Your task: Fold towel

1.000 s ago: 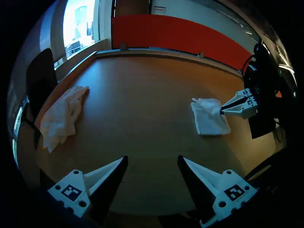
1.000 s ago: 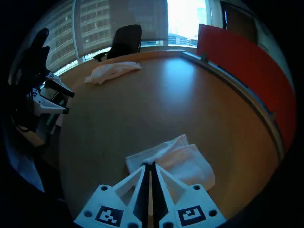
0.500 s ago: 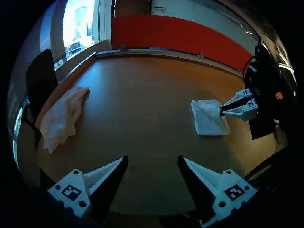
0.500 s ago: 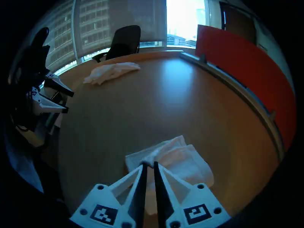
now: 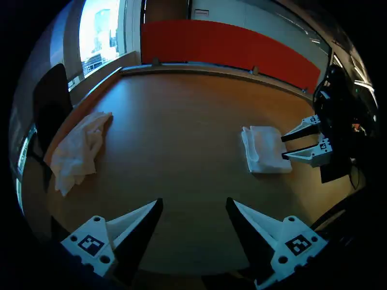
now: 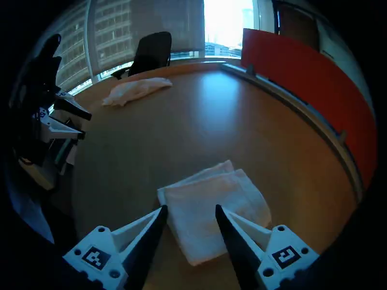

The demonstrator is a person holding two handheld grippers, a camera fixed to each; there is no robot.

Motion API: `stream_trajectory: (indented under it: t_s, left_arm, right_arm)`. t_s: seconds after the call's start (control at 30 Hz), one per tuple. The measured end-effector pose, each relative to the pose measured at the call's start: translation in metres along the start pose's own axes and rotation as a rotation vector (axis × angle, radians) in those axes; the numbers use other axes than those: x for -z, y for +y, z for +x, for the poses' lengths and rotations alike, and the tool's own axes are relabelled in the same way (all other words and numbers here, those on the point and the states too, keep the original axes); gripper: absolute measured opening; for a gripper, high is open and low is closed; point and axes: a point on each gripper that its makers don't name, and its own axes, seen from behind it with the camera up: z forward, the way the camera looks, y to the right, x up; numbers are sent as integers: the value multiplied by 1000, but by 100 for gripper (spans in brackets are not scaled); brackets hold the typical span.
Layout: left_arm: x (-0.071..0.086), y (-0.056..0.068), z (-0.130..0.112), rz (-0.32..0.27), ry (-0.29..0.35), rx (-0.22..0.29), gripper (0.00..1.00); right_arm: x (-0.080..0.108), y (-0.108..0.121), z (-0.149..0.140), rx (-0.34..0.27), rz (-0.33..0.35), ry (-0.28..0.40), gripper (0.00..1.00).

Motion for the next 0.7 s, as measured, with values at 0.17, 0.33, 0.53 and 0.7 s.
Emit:
stream_trajectory:
  t_s: [0.17,0.33,0.53,0.7]
  left_arm:
    - [0,2,0,-2,0,-4,97]
    - [0,3,2,-6,2,-6,97]
    - [0,5,1,-7,2,-14,97]
    - [0,8,0,-9,0,-14,97]
  right_arm:
    - [4,2,-18,-22,-19,-20,75]
    - [11,4,-35,-39,-36,-40,76]
    - [14,6,-52,-57,-59,-60,75]
    - [14,6,-70,-70,-74,-86,75]
